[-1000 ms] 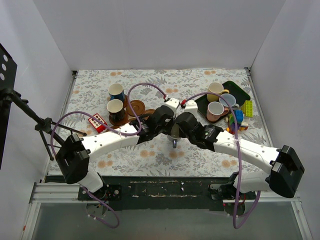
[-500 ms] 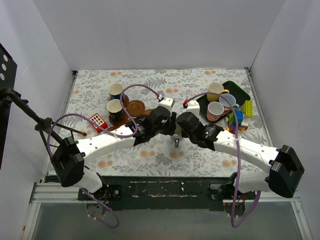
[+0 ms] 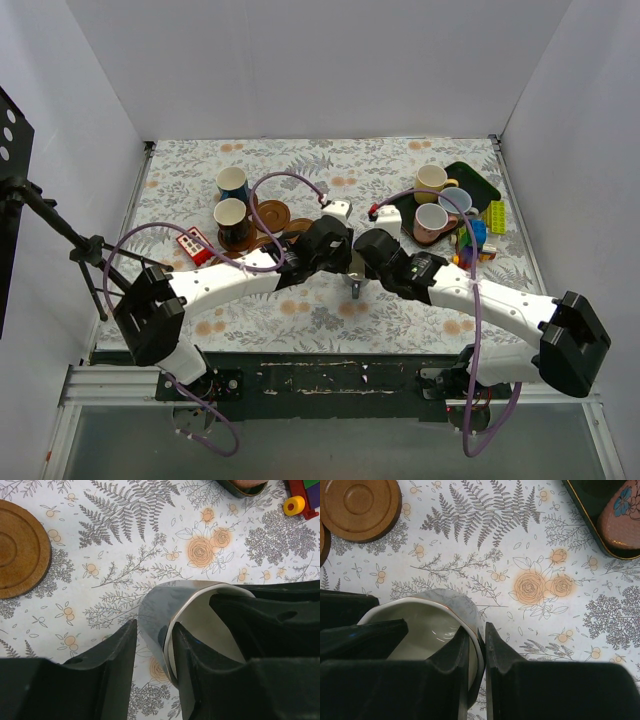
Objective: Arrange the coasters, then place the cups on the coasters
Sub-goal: Place the cup on the coaster.
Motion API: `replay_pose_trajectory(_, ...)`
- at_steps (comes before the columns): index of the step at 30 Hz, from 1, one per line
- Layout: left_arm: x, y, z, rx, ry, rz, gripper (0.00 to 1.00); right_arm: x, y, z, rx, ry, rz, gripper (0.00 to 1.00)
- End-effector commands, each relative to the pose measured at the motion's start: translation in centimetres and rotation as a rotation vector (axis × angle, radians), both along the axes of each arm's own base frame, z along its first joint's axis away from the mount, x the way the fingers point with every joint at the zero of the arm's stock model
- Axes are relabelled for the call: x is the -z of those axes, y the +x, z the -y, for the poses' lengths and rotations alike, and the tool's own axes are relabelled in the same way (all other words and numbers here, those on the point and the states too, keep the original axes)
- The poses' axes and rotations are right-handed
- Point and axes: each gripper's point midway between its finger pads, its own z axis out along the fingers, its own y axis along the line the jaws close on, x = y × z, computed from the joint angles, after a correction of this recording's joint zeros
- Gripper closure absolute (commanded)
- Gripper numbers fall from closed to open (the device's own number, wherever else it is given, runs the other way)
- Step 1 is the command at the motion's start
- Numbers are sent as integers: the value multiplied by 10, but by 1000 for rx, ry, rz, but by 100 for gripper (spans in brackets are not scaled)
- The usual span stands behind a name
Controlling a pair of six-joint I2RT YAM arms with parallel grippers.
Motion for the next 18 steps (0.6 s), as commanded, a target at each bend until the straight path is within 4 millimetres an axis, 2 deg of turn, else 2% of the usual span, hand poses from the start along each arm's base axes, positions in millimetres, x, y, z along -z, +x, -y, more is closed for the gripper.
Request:
replay_pose_trajectory(1,-9,3,12,10,-29,0,67,-42,13,-13,37,157,131,99)
replay_pose_trajectory(3,-7,3,13,13,-29,-4,71,-44,14,-14,35,169,138,99)
replay_pose_trajectory(8,-10,6,13,-1,-30,6,100,-41,12,-14,29,158,134,99)
replay_pose_trajectory(12,-16,9,13,-7,-31,21,100,-44,13,-13,27,153,141,99)
replay_pose_trajectory(13,-17,10,12,-12,-22,28,100,-47,13,-12,25,152,146,92)
replay_pose_trajectory(15,-22,14,8,-25,3,46,100,-54,13,-11,17,151,156,63)
replay_pose_trajectory(16,-23,15,6,-28,15,54,100,-57,12,-10,12,150,162,56)
replay_pose_trajectory(18,-27,20,0,-29,46,73,100,-65,11,-8,0,152,173,49)
